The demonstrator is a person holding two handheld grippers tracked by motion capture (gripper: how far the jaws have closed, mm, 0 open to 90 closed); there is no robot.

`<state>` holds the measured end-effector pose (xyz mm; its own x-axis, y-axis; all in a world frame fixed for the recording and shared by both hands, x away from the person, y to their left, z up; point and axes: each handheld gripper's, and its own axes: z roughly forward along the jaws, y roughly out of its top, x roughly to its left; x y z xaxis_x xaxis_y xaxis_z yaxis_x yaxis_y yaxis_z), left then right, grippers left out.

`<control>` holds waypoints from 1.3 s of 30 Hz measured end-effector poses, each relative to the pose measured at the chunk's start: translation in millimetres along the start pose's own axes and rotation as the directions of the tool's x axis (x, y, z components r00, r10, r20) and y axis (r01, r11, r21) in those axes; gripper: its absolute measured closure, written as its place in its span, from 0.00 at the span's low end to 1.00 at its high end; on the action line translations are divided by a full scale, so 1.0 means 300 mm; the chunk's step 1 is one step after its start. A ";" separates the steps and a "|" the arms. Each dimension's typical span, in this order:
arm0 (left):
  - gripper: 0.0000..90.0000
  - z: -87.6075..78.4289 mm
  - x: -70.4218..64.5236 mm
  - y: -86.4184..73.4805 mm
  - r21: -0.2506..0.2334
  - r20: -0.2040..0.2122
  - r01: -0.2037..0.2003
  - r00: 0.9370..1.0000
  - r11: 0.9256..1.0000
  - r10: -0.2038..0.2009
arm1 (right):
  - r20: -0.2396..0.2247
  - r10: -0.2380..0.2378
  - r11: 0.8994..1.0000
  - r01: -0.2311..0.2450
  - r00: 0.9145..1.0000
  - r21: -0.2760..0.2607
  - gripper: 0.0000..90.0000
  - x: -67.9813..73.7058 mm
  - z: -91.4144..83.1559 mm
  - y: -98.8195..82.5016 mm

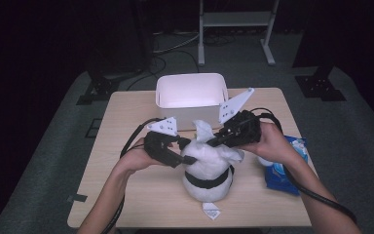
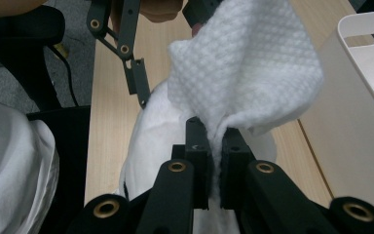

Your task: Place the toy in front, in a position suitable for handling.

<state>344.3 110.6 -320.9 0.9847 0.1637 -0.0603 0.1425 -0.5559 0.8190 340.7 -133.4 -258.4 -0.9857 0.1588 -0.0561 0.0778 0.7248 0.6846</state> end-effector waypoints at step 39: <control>0.32 0.081 0.018 -0.047 -0.084 0.075 0.077 0.995 0.994 -0.071 | -0.004 -0.008 0.998 0.009 1.000 0.059 0.94 0.000 0.029 0.017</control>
<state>350.0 99.6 -346.6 0.9769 0.1410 -0.1606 0.2089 -0.4715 0.8568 342.3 -123.7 -261.2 -0.9870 0.1497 -0.0586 0.0780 0.7646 0.6398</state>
